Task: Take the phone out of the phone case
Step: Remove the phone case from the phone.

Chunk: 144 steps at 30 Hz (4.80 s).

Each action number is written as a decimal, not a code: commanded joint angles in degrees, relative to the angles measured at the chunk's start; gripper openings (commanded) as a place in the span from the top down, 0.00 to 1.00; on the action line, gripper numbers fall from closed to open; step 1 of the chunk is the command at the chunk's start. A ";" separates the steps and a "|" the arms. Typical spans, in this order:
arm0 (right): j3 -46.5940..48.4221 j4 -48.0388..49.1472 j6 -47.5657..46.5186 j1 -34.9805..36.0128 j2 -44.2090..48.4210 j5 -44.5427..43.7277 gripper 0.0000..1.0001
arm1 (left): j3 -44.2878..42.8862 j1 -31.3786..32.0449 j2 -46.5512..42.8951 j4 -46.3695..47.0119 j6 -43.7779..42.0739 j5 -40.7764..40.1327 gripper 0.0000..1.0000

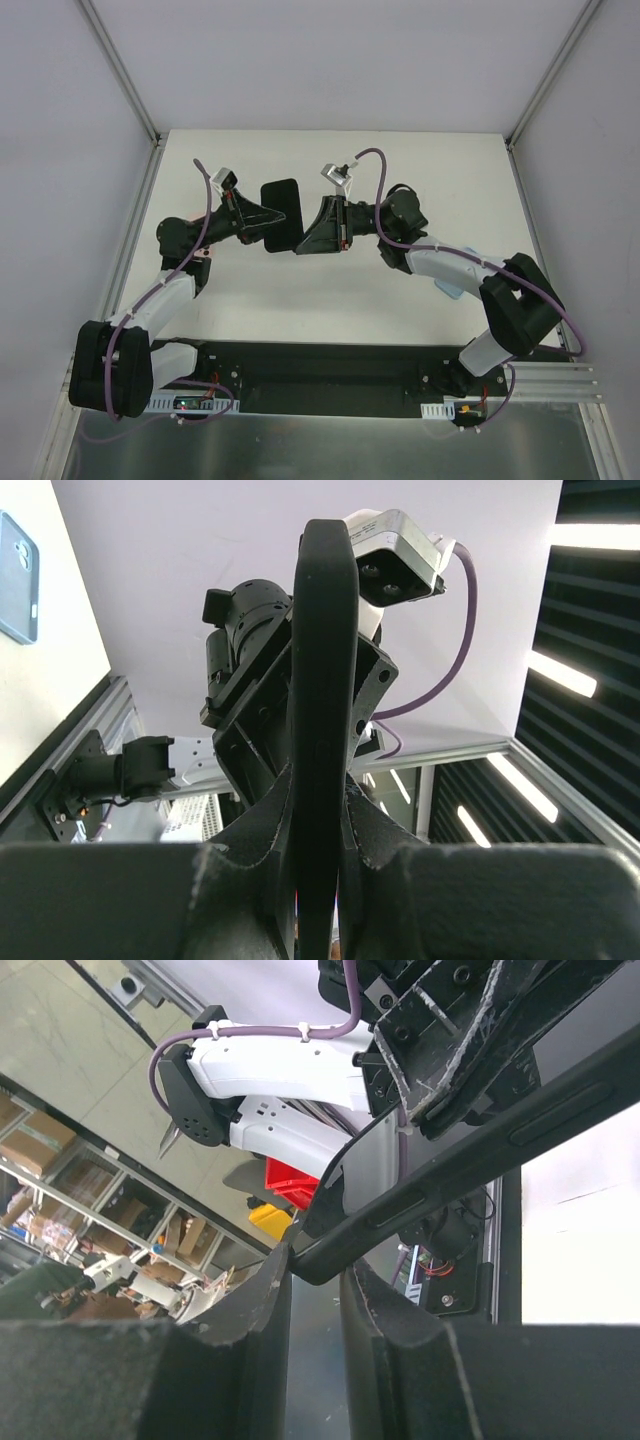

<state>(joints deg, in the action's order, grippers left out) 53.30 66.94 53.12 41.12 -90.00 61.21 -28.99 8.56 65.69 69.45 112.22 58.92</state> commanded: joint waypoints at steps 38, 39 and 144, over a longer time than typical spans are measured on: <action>6.91 9.43 6.28 -6.14 -9.40 -4.60 0.99 | -5.19 -0.47 -9.88 3.67 9.59 1.20 1.00; 6.99 9.70 6.99 -6.23 -10.10 -4.87 0.99 | -5.28 -0.47 -9.97 3.85 9.68 1.20 1.00; 22.29 -48.92 -18.94 14.34 -4.93 -5.84 0.98 | -14.07 1.73 11.40 -2.29 -24.27 13.95 1.00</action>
<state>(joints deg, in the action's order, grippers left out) 75.00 13.72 33.76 40.80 -94.26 46.28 -39.09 4.05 79.24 74.15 101.75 83.11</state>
